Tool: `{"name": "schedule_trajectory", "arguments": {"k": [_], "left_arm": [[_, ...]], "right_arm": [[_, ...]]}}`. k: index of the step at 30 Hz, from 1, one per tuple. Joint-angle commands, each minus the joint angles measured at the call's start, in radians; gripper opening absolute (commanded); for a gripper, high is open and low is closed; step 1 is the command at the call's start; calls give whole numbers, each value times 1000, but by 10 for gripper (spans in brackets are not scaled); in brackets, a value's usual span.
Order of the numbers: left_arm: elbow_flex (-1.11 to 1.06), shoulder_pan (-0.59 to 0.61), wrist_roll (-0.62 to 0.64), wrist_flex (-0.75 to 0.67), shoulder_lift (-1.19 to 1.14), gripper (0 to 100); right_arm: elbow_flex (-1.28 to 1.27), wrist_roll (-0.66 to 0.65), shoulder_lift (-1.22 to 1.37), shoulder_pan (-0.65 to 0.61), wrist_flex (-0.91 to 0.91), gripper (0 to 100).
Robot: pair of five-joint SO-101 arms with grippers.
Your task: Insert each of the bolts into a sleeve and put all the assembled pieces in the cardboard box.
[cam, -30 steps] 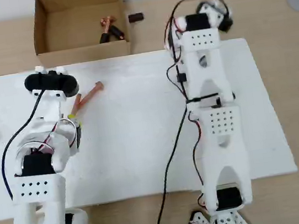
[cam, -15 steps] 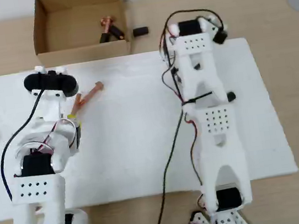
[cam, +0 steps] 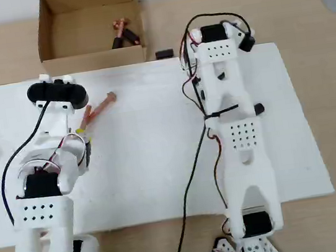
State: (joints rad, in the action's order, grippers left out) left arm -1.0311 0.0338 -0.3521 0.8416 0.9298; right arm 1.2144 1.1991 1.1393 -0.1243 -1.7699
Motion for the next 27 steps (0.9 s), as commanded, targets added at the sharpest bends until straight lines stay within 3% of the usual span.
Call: {"name": "schedule_trajectory", "arguments": {"k": [1,6,12,23,27], "left_arm": [[5,-9,-5,-14,18,57],[5,-9,-5,-14,18,57],[11,-9,-5,-9,18,57],[8,-9,-5,-8,18,57],[12,-9,3,-12,18,53]], "right_arm": [[7,-15,16,30,-17,228],[7,-31,16,30,-17,213],[8,-114,16,30,-17,10],[18,-196,8,18,-17,10],[108,-361,-4,-22,-18,10]]}}
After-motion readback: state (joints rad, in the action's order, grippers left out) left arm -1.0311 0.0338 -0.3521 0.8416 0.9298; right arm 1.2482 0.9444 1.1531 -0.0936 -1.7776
